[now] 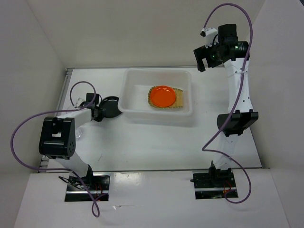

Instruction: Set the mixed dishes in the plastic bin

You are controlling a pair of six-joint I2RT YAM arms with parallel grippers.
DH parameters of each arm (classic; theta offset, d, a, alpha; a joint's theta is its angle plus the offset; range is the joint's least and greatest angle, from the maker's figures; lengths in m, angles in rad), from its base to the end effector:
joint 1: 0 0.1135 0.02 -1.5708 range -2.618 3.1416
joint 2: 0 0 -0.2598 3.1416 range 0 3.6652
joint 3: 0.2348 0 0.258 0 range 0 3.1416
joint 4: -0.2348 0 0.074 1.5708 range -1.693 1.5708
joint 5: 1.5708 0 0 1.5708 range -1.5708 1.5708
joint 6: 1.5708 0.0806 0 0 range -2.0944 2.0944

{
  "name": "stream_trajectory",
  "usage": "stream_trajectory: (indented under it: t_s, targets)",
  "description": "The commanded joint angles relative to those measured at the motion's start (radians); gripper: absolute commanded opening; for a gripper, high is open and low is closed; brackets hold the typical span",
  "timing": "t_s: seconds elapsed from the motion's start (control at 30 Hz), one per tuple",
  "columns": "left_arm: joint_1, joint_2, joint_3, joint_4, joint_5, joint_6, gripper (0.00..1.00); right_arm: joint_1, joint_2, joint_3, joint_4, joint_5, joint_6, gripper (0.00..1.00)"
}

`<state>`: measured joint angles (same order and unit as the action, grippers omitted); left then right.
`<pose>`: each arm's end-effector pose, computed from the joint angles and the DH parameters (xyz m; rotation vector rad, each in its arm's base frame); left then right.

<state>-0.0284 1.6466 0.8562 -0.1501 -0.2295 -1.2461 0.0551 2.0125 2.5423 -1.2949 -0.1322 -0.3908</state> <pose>0.3491 0.0084 0.1133 -1.5020 1.9906 -0.2525 0.4270 0.0342 0.4204 -0.5784 2.2546 -0.0138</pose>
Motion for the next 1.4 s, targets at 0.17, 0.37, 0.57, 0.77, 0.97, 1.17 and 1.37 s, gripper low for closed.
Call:
stream_trajectory:
  t_s: [0.17, 0.37, 0.57, 0.77, 0.97, 1.17, 1.37]
  targets:
    - [0.002, 0.018, -0.002, -0.078, 0.004, 0.004, 0.0, 0.0, -0.054, -0.011, -0.006, 0.013, 0.001, 0.98]
    - [0.002, -0.031, -0.002, -0.126, -0.027, 0.004, 0.0, 0.0, -0.054, -0.011, -0.006, 0.003, 0.001, 0.98]
    - [0.002, -0.129, 0.03, -0.215, -0.085, 0.004, 0.0, 0.009, -0.054, -0.011, -0.006, -0.017, 0.001, 0.98]
    - [0.002, -0.226, 0.096, -0.258, -0.108, -0.003, 0.0, 0.009, -0.063, -0.022, -0.006, -0.026, 0.001, 0.98]
    - [0.002, -0.269, 0.17, -0.278, -0.128, 0.007, 0.0, 0.019, -0.081, -0.031, -0.006, -0.026, 0.001, 0.98]
    - [0.002, -0.318, 0.227, -0.298, -0.149, 0.007, 0.0, 0.028, -0.092, -0.04, -0.006, -0.026, 0.001, 0.98]
    - [0.012, -0.349, 0.297, -0.318, -0.159, 0.017, 0.0, 0.037, -0.11, -0.069, -0.006, -0.026, 0.001, 0.98]
